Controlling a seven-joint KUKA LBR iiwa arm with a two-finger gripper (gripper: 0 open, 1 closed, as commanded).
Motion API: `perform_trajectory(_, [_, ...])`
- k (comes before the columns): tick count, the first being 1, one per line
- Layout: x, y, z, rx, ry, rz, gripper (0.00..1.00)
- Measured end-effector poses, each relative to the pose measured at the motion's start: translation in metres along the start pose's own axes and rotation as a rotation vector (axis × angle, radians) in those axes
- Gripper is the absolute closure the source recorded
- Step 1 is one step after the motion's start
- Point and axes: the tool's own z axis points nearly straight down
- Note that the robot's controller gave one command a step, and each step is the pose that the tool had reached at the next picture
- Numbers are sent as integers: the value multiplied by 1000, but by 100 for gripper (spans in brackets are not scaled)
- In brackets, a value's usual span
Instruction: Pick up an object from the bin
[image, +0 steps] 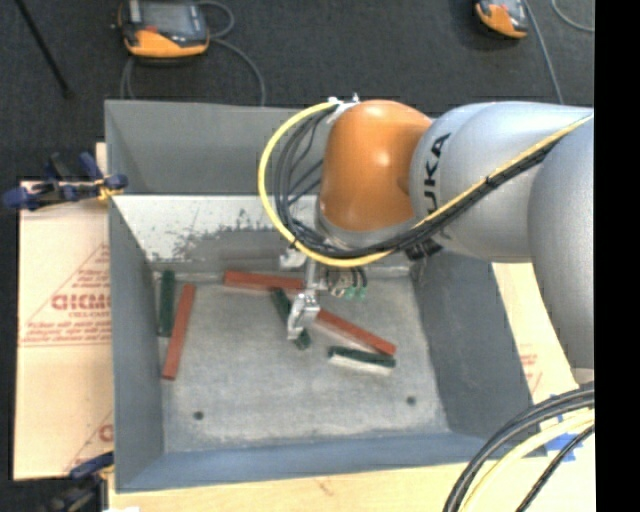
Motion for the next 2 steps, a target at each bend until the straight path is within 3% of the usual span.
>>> perform_trajectory(1, [10, -29, 45, -1, -2, 110, 0])
perform_trajectory(2, [-2, -39, 84, 1, 2, 12, 0])
